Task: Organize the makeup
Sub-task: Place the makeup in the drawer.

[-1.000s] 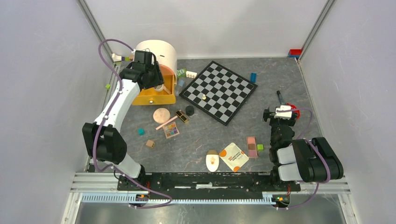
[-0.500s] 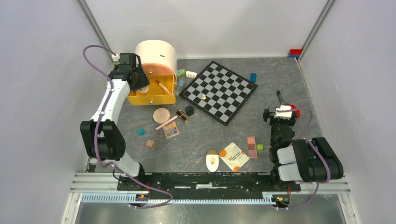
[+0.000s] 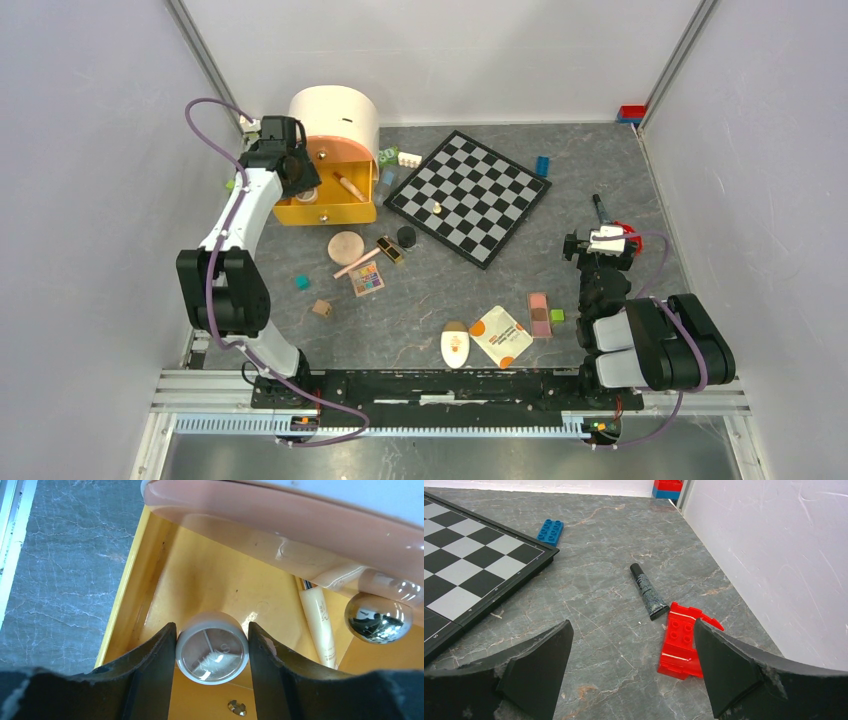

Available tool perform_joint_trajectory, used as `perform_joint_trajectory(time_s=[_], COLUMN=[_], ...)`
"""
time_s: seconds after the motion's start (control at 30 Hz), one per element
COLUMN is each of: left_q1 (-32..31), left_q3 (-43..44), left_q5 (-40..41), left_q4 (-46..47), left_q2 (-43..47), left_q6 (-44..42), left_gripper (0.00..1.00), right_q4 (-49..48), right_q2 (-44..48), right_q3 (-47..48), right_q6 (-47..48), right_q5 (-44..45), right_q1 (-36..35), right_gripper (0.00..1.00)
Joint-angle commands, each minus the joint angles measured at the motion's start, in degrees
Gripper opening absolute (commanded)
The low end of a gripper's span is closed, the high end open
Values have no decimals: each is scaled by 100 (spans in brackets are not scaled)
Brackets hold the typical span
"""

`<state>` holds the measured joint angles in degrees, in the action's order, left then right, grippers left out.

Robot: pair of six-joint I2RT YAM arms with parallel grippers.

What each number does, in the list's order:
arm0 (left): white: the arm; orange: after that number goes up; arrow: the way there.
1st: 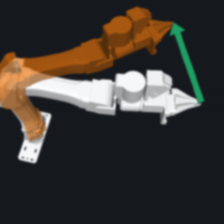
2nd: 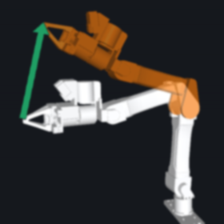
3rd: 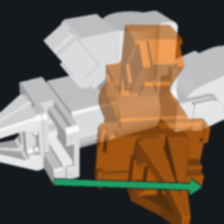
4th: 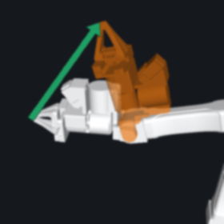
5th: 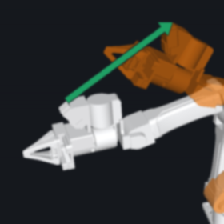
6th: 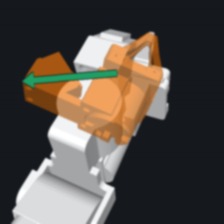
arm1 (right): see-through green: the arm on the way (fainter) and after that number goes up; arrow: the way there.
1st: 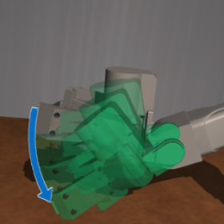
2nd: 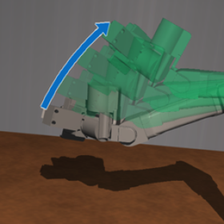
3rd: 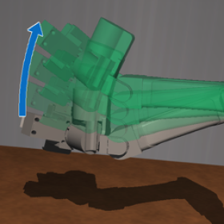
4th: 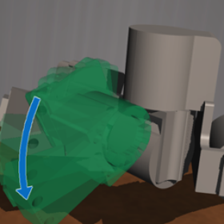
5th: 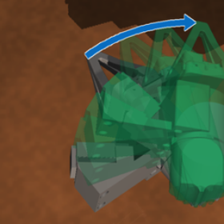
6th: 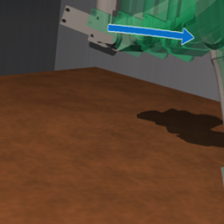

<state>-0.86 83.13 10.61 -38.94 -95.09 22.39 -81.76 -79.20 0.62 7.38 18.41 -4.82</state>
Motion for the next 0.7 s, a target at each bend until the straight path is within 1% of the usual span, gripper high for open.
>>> perform_joint_trajectory(time_s=[0.0,0.4,0.67], left_q1=[7,8,7], left_q3=[4,2,-4], left_q5=[200,195,64], left_q4=[196,167,119], left_q2=[-21,22,248], left_q6=[-262,-210,-125], left_gripper=[48,67,75], right_q4=[-177,-174,-174], right_q2=[29,35,31], right_q3=[-670,-677,-674], right_q6=[49,53,52], right_q5=[-26,-24,-22], right_q1=[13,7,7], right_gripper=[97,98,98])
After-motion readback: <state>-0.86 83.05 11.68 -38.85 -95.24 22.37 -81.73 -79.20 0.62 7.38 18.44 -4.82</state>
